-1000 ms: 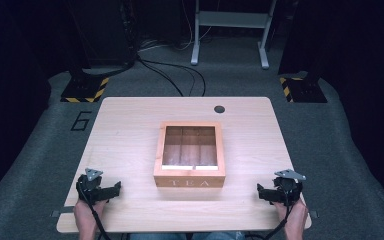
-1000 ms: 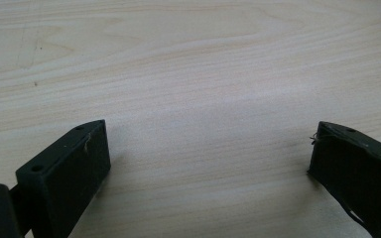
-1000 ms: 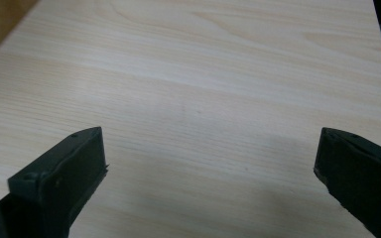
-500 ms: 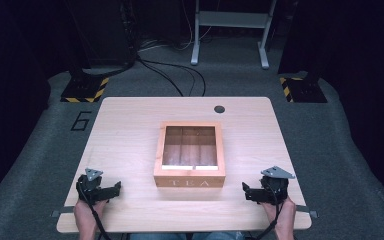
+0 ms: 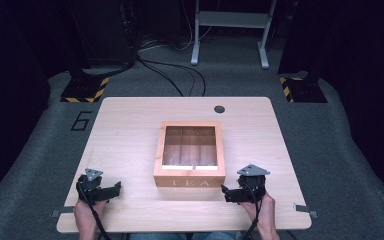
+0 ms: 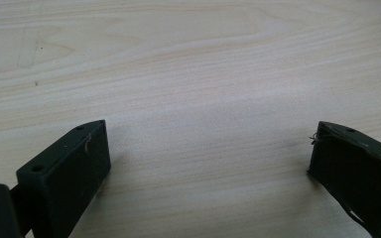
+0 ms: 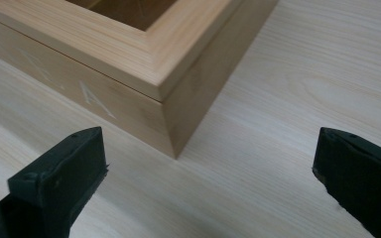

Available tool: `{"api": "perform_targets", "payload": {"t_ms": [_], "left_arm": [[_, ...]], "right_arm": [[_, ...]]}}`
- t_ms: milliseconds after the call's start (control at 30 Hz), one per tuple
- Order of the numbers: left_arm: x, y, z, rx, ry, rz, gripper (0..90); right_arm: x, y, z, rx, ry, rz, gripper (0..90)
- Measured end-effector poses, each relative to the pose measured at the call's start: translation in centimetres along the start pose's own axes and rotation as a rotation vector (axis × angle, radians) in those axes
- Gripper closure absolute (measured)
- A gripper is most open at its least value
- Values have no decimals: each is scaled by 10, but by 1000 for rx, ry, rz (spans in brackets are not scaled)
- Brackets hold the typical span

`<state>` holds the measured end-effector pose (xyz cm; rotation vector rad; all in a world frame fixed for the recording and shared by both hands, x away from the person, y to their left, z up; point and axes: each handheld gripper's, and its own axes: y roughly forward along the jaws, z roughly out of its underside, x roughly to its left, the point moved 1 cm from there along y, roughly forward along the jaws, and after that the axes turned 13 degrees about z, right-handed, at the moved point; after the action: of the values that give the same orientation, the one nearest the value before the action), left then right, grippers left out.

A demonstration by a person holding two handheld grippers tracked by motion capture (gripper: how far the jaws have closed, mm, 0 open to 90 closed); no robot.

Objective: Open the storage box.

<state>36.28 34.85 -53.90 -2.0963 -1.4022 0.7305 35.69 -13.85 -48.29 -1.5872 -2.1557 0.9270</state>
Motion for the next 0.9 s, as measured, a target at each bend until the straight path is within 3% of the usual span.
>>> {"api": "perform_targets", "payload": {"t_ms": [267, 400, 500, 900], "left_arm": [[0, 0, 0, -1, 0, 0, 23], [0, 0, 0, -1, 1, 0, 23], [0, 0, 0, -2, 0, 0, 23], [0, 0, 0, -1, 0, 0, 23]], "right_arm": [[9, 7, -7, -36, 8, -40, 95], [12, 11, -10, -32, -14, -51, 149], [13, 13, -12, -48, -40, -49, 248], [19, 11, -13, -76, -83, -98, 421]]}}
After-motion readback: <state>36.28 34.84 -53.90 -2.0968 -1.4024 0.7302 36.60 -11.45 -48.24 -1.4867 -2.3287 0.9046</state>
